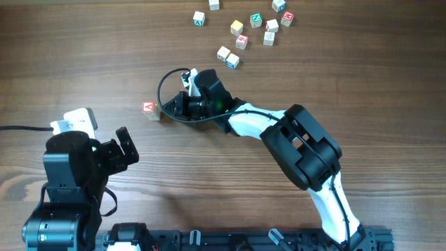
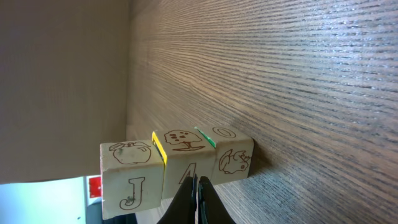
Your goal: Form a tower
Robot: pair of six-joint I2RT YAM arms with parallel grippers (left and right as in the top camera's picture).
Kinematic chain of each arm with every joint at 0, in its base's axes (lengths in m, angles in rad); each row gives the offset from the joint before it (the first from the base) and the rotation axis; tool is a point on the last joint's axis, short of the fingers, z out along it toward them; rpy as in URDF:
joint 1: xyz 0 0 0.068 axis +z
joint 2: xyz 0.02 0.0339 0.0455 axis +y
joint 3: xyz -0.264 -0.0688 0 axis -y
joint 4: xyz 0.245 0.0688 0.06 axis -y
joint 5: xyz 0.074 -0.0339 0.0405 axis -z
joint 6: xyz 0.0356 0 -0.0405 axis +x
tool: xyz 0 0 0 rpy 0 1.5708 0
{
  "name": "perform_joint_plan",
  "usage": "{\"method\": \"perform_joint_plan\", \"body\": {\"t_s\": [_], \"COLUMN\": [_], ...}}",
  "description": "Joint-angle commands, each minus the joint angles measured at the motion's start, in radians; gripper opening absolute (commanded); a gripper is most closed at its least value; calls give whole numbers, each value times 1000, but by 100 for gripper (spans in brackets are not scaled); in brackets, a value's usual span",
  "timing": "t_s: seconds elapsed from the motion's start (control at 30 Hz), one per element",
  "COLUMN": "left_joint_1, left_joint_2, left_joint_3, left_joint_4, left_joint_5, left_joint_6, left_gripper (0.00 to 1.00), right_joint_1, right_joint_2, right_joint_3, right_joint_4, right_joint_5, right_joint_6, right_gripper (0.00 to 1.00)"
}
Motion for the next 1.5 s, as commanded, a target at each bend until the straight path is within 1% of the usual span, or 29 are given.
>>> {"method": "perform_joint_plan", "body": {"t_s": [0.0,0.47,1.1,1.23,1.47], "left_joint_1": [6,6,6,6,6], "left_joint_2": [0,0,0,0,0], "left_joint_3": [6,6,6,6,6], "left_joint_4": [2,2,2,2,2], "left_joint_5": [-8,-8,-8,-8,-8], "left_joint_6": [-12,-12,-12,-12,-12], "left_gripper": [100,100,100,100,100], "right_joint_1": [11,29,29,29,29], "right_joint_2": [19,19,21,43,48], "right_joint_3": [2,2,2,2,2], "right_joint_4": [9,50,64,92,111], "right_joint_5": [35,69,84,79,72], "right_joint_6": [-1,-4,-3,30,34], "right_gripper": [4,4,4,4,4]}}
